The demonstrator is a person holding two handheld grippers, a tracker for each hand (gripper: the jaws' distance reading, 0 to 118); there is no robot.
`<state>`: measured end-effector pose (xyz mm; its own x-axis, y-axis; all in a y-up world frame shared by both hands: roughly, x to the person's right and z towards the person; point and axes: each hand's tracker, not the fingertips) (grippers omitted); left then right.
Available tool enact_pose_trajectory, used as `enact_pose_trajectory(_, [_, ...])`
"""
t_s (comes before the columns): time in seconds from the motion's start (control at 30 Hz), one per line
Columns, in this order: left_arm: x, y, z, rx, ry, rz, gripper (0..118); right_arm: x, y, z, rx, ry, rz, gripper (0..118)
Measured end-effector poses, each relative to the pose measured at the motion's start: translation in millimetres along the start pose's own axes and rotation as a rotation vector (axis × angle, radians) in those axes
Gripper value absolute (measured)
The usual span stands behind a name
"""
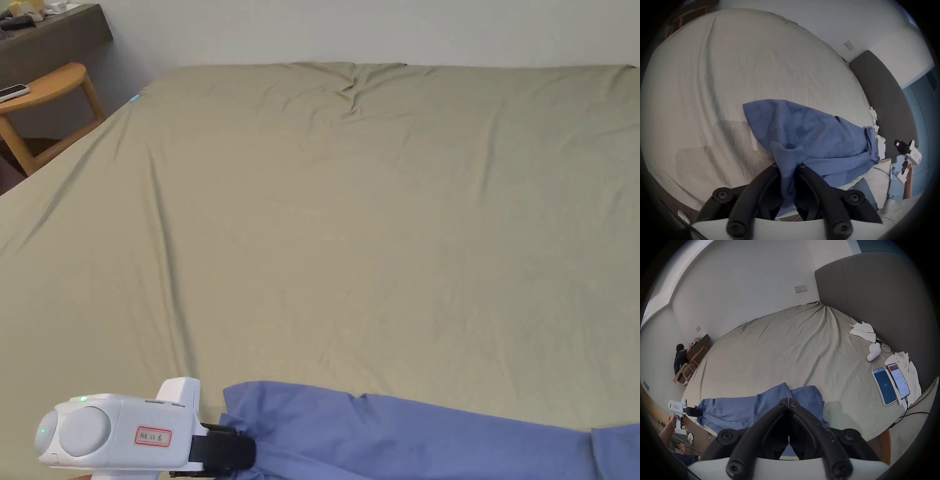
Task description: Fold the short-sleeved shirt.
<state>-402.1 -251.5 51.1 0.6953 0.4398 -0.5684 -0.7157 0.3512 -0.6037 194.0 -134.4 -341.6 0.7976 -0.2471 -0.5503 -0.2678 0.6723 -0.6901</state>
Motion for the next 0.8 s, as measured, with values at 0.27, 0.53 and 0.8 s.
enact_pose_trajectory(0.27, [-10.3,3.3,15.5,0.034,-0.007,0.049,9,-18.8,-1.5,4.7,0.005,0.011,0.001,1])
enact_pose_trajectory(0.53, [-39.9,8.7,44.9,0.065,0.085,0.059,8,-33.1,-1.3,7.2,0.002,0.011,-0.002,1])
enact_pose_trajectory(0.8, [-98.8,9.0,89.5,0.102,0.276,0.157,8,-33.4,2.5,2.3,0.002,0.024,0.004,1])
